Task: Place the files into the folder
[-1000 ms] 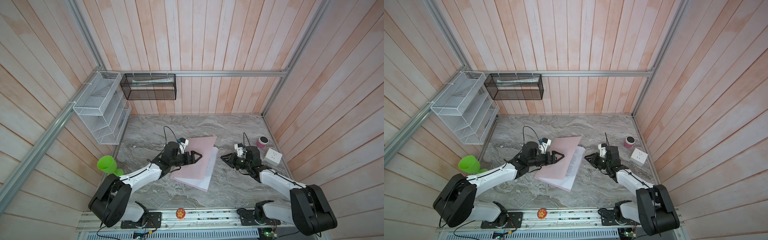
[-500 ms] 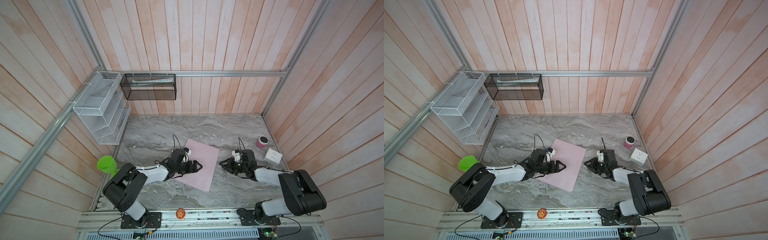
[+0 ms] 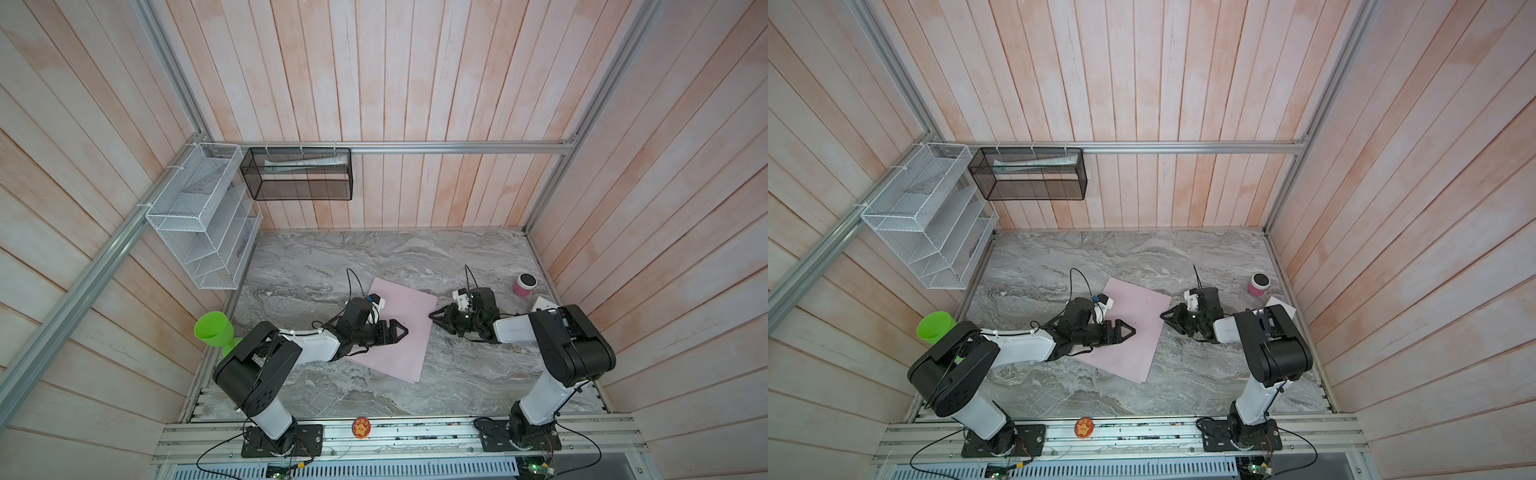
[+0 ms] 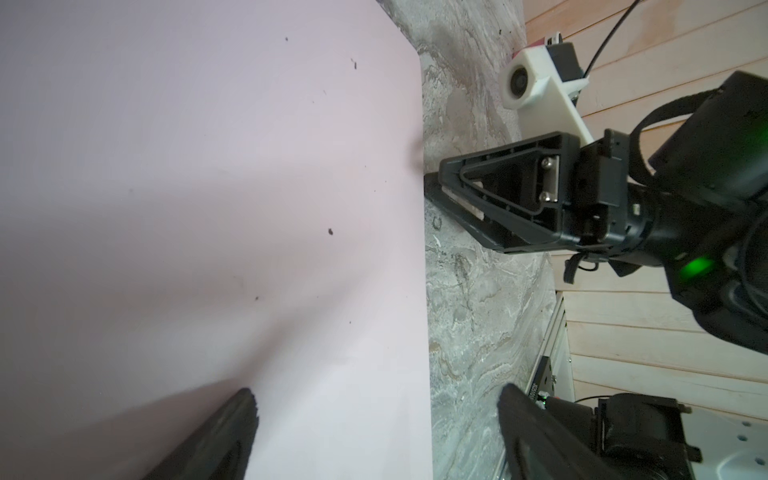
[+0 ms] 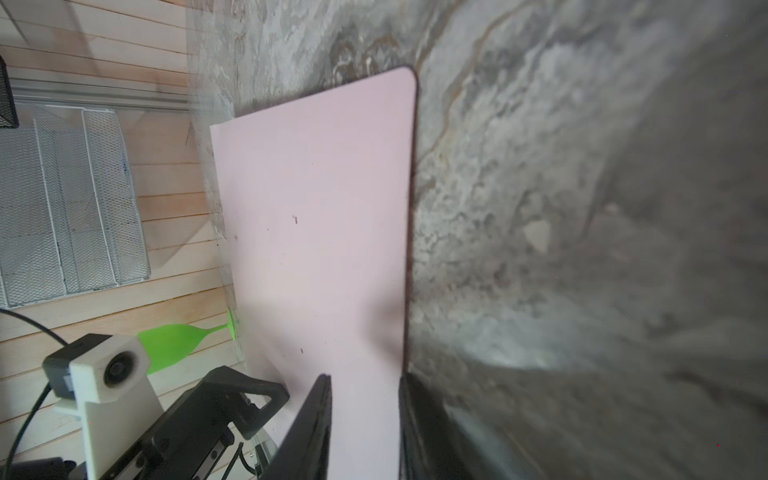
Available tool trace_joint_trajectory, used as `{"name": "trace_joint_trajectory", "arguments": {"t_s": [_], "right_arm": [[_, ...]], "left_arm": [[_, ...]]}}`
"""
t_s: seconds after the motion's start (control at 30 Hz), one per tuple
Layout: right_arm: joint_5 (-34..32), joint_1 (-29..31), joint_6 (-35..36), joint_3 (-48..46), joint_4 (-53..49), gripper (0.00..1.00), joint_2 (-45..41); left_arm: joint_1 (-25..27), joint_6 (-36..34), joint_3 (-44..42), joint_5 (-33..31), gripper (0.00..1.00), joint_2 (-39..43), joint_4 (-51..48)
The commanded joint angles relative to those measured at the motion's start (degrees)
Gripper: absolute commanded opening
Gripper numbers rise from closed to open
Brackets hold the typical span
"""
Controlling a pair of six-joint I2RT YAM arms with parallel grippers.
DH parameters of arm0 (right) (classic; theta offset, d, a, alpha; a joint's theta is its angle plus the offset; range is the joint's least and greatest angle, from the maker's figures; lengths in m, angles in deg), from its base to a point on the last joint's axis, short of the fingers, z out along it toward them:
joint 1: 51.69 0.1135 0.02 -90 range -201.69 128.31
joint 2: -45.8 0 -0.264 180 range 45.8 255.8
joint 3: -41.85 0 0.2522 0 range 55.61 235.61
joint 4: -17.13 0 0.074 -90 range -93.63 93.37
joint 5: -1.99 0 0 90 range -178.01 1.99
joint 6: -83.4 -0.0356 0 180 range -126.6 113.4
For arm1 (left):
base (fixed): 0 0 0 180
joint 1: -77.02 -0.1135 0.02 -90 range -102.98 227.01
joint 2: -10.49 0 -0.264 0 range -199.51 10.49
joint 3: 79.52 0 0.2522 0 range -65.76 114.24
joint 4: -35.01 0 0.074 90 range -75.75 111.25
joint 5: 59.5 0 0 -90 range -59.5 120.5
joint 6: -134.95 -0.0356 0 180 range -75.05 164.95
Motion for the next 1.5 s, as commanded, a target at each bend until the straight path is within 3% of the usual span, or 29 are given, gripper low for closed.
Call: {"name": "trace_joint_trajectory", "arguments": {"t_s": [0.0, 0.53, 0.97, 1.2, 1.33, 1.47], "right_arm": [[-0.31, 0.31, 0.28, 1.97, -0.03, 0.31, 3.22], [1.01, 0.42, 2.89, 22.38, -7.33, 0.3, 14.36], [4.01, 1.65, 3.92, 33.12, -10.41, 0.29, 21.43], [4.43, 0.8, 6.4, 36.94, -13.1, 0.29, 20.89], [4.09, -0.11, 11.35, 37.5, -15.49, 0.29, 15.26], [1.3, 0.28, 19.02, 35.15, -20.99, 0.34, 5.54]], "left_arm": [[0.08, -2.22, 2.03, -1.36, 0.93, -1.58, -2.92], [-3.63, -4.01, 9.82, -0.08, 0.93, -6.28, -3.32], [-5.81, -4.53, 11.32, 0.51, 0.93, -7.07, -3.89], [-7.27, -6.02, 13.01, -0.44, 0.93, -5.95, -5.75], [-8.26, -10.47, 15.7, -5.97, 1.0, -1.69, -11.39], [-8.3, -15.04, 15.46, -19.35, 1.0, 7.25, -16.01]]}}
